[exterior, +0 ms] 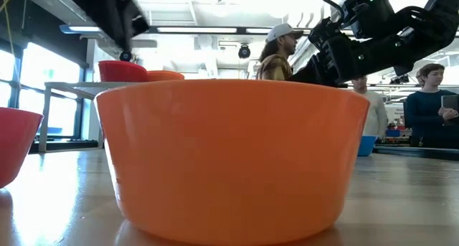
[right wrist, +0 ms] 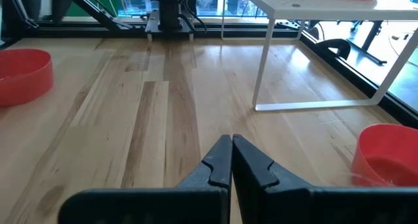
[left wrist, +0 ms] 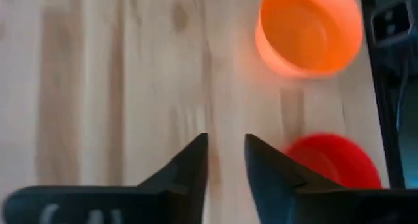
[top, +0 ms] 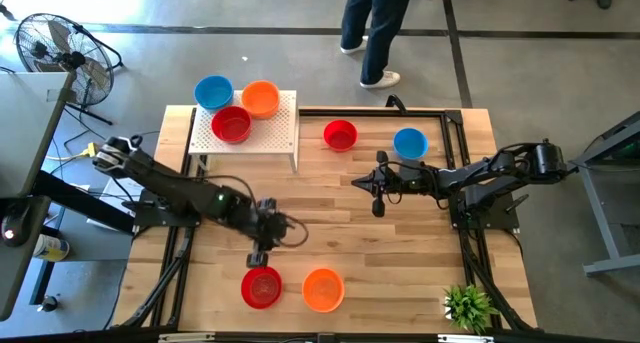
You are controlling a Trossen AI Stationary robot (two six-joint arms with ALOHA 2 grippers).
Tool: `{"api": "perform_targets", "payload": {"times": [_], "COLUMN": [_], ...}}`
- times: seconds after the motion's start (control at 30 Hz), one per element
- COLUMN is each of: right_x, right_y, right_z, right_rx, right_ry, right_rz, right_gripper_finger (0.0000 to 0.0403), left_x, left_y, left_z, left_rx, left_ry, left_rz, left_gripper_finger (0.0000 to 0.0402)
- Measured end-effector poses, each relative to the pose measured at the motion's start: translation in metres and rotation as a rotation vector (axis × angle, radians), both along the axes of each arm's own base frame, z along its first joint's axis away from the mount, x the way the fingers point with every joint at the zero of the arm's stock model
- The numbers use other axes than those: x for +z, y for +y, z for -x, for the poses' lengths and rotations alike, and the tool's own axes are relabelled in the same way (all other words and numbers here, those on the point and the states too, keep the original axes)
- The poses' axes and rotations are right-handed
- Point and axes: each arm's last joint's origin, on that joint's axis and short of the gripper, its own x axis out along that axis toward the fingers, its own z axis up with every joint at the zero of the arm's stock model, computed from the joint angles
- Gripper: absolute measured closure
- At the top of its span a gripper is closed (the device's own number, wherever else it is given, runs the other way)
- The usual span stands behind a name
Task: Pick & Place Mini bowls
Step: Stack the red bowl on top of the red bowl on the shelf
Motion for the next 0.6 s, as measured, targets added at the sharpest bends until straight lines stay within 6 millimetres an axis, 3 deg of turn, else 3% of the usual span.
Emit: {"api": "perform_targets", "payload": {"times": [0.17,0.3,0.47,0.6], "right_x": [0.000,0.000,0.000,0.000], "right_y": [0.000,0.000,0.000,0.000], "right_z": [0.000,0.000,0.000,0.000], "right_rx": [0.004,0.005,0.005,0.005], "right_ry": [0.000,0.000,0.000,0.000], "right_rz": [-0.001,-0.001,-0.001,-0.001], "right_gripper_finger": [0.0403,0.0403,0.0403,0.0403], "left_x": [-0.018,-0.032,-0.052,-0.067], "left_y": [-0.022,-0.039,-0.052,-0.056], "left_z": [0.007,0.009,0.007,0.003], "left_rx": [0.017,0.019,0.061,0.094], "left_ry": [0.156,0.227,0.308,0.364], "left_rz": [0.039,0.054,0.041,0.031], "left_gripper_finger": [0.0241,0.0214,0.0218,0.0244]}}
